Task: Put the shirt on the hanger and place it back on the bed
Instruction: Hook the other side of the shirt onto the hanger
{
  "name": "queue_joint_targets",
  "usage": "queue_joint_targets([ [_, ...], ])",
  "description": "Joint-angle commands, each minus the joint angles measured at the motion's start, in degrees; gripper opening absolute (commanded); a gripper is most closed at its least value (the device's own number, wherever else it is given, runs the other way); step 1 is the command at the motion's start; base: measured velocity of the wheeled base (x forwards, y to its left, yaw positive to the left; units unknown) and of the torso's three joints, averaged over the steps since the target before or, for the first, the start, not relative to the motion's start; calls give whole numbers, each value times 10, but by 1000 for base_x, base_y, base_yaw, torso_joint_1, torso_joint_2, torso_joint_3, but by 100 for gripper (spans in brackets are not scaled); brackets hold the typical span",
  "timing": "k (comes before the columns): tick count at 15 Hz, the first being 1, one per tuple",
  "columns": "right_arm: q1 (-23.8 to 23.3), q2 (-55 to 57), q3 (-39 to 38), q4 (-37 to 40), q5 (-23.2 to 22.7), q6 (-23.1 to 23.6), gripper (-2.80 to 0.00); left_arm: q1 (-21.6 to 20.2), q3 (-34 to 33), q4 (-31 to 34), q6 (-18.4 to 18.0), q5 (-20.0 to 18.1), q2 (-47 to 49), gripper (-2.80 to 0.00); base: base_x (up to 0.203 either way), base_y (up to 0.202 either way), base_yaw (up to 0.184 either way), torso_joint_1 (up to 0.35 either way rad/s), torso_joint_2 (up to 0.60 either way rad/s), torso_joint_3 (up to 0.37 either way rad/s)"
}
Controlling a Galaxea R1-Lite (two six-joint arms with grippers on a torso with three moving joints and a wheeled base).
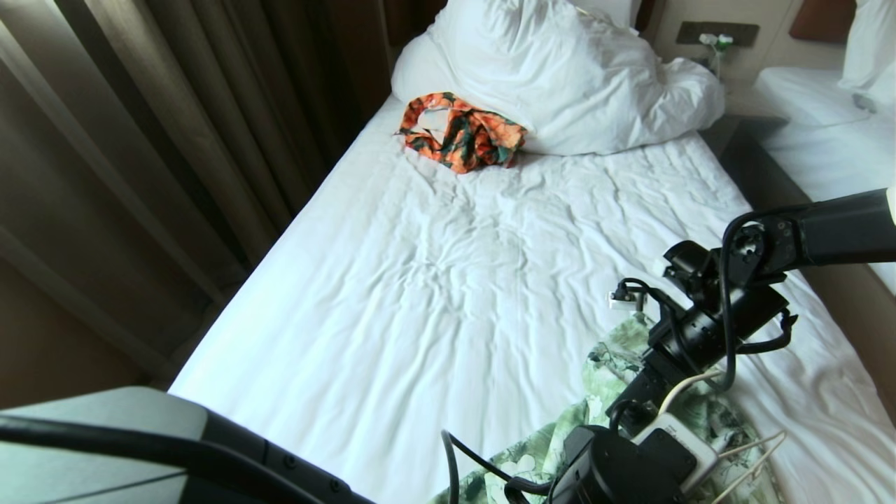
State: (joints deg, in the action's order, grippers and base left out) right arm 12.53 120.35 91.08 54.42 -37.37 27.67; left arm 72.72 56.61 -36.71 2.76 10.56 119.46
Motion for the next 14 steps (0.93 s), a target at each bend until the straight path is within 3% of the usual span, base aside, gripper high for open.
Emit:
queue_joint_targets([
  [1, 2, -6, -1, 9, -2, 2, 0, -2, -1, -2, 1, 1, 0, -280, 0, 0, 0, 0, 0, 0],
  [5, 0, -18, -1, 44, 20, 2, 0, -2, -2, -2, 1, 2, 1, -280, 0, 0, 0, 0, 0, 0],
  [14, 9, -40, -8, 57, 21, 3, 0, -2, -2, -2, 1, 2, 3, -280, 0, 0, 0, 0, 0, 0],
])
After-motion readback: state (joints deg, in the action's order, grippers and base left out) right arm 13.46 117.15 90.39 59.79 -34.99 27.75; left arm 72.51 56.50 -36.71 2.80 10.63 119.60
